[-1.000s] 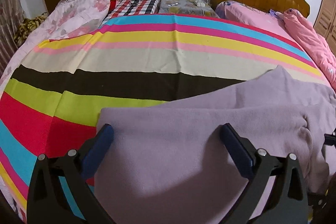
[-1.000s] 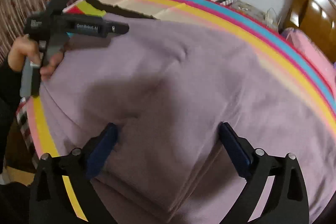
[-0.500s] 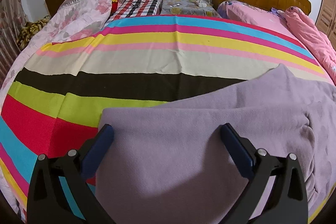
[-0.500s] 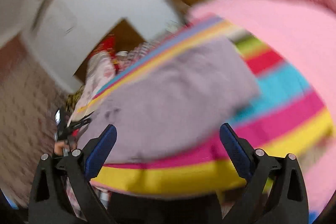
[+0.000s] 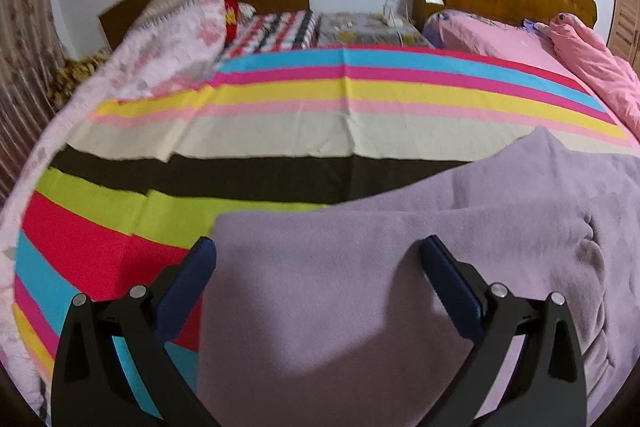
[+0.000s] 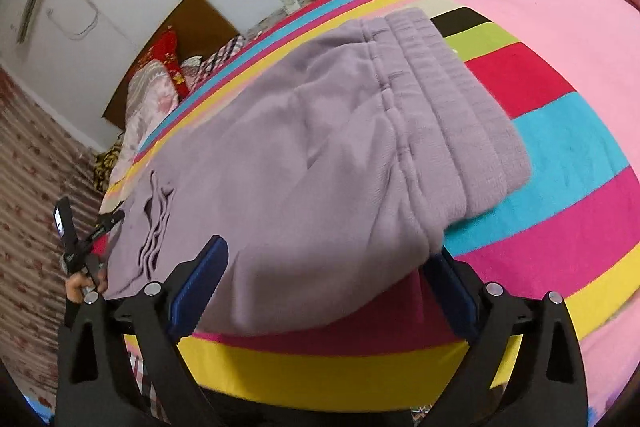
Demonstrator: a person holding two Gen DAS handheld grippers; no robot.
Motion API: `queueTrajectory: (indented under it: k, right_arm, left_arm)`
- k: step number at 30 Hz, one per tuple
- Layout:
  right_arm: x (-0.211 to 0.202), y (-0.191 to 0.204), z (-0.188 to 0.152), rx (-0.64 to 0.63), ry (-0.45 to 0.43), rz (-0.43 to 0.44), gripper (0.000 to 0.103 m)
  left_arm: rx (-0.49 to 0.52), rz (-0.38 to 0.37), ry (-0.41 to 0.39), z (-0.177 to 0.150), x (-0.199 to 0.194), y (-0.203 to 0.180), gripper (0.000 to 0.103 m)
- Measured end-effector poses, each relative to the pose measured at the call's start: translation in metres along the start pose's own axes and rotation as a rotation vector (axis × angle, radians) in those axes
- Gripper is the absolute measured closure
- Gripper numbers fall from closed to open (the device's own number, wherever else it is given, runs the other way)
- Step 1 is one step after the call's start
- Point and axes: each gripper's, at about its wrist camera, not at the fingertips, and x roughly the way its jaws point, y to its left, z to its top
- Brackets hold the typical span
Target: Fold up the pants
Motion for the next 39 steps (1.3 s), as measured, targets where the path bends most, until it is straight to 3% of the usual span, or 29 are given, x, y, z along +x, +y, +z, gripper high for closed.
queueTrajectory:
  k: [5,8,11,12,13,14,20,23,25,27,30,32,34,36,39]
  right_arm:
    - [0.000,-0.005,0.004,0.061,-0.017,0.036,0.020]
    - [0.003,-0.026,0.005,0.220,-0.131,0.137,0.028]
    - [0.004,-0.022,0.002,0.196,-0.165,0.096,0.030]
    - [0.004,-0.020,0.000,0.190,-0.174,0.083,0.035]
    - [0.004,-0.018,-0.001,0.174,-0.176,0.050,0.056]
    - [0.003,-0.018,-0.003,0.159,-0.177,0.017,0.068]
    - [-0.003,-0.026,-0.012,0.162,-0.214,0.054,0.079]
    - [-0.004,-0.026,-0.012,0.167,-0.225,0.065,0.079]
    - [0.000,-0.032,-0.010,0.201,-0.199,0.091,0.078]
    - [0.001,-0.038,-0.008,0.213,-0.179,0.105,0.076]
    - [0.004,-0.042,-0.006,0.242,-0.160,0.125,0.074]
    - [0.004,-0.040,-0.006,0.224,-0.164,0.114,0.075]
    - [0.004,-0.040,-0.007,0.215,-0.171,0.116,0.076]
    - [0.004,-0.038,-0.007,0.201,-0.171,0.114,0.077]
    - [0.002,-0.037,-0.010,0.197,-0.193,0.124,0.080]
  left_arm:
    - [0.042,0.007,0.015,0.003,0.004,-0.006,0.001]
    - [0.025,-0.004,-0.001,0.001,0.001,-0.002,0.001]
    - [0.008,-0.011,-0.008,0.000,0.001,0.002,0.001]
    - [0.007,-0.015,-0.005,0.001,0.002,0.002,0.001]
    - [0.008,-0.016,-0.003,0.001,0.003,0.002,0.001]
    - [0.008,-0.016,-0.003,0.001,0.003,0.002,0.001]
    - [0.014,-0.006,0.001,0.001,0.003,0.001,0.001]
    - [0.006,0.065,-0.045,0.001,-0.011,-0.004,0.002]
    - [-0.030,-0.019,-0.101,0.005,-0.038,-0.009,0.002]
    - [-0.053,-0.181,-0.154,0.012,-0.070,-0.024,0.002]
    - [-0.002,-0.373,-0.093,0.013,-0.082,-0.068,0.002]
    - [0.057,-0.485,-0.010,0.004,-0.073,-0.100,0.002]
    - [0.098,-0.488,0.062,-0.007,-0.059,-0.122,0.002]
    - [0.136,-0.426,0.137,-0.022,-0.041,-0.138,0.002]
    - [0.203,-0.325,0.070,-0.040,-0.039,-0.151,0.001]
